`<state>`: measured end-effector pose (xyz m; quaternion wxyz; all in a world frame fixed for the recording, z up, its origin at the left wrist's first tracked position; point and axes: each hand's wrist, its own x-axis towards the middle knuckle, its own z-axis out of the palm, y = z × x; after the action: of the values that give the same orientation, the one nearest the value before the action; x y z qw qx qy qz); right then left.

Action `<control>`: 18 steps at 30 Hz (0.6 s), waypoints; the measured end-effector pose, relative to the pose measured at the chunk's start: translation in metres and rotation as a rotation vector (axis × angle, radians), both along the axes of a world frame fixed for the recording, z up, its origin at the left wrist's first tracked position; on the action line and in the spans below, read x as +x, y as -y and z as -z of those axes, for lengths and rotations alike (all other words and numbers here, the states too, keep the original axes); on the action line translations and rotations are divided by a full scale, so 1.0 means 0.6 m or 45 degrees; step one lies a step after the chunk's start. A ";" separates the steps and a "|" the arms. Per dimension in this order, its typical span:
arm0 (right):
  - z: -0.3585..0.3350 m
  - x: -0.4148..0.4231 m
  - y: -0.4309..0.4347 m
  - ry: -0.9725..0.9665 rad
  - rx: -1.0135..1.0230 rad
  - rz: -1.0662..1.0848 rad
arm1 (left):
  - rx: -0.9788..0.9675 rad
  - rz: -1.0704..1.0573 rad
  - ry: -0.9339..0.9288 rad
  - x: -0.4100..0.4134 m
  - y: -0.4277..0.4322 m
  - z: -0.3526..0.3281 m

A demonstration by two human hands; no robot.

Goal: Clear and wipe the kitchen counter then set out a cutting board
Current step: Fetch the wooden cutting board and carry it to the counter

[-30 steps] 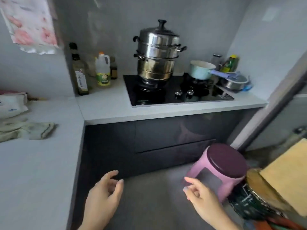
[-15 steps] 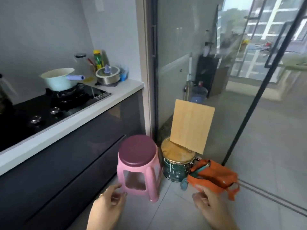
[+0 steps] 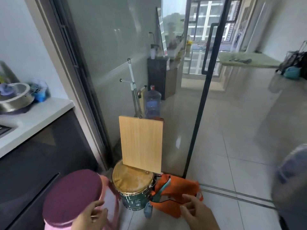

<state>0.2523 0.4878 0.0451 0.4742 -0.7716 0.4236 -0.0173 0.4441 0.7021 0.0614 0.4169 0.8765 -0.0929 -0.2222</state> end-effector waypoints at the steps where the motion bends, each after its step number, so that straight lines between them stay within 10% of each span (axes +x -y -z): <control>1: 0.000 0.023 0.020 -0.018 -0.025 -0.011 | 0.020 -0.009 -0.015 0.025 0.021 0.012; 18: 0.009 0.541 0.394 -0.280 -0.801 -0.481 | 0.111 -0.012 -0.002 0.279 0.326 0.043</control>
<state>0.5769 0.2517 0.0394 0.1607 -0.9411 0.2964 0.0242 0.6117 0.5063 0.0356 0.3795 0.8940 -0.0787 -0.2249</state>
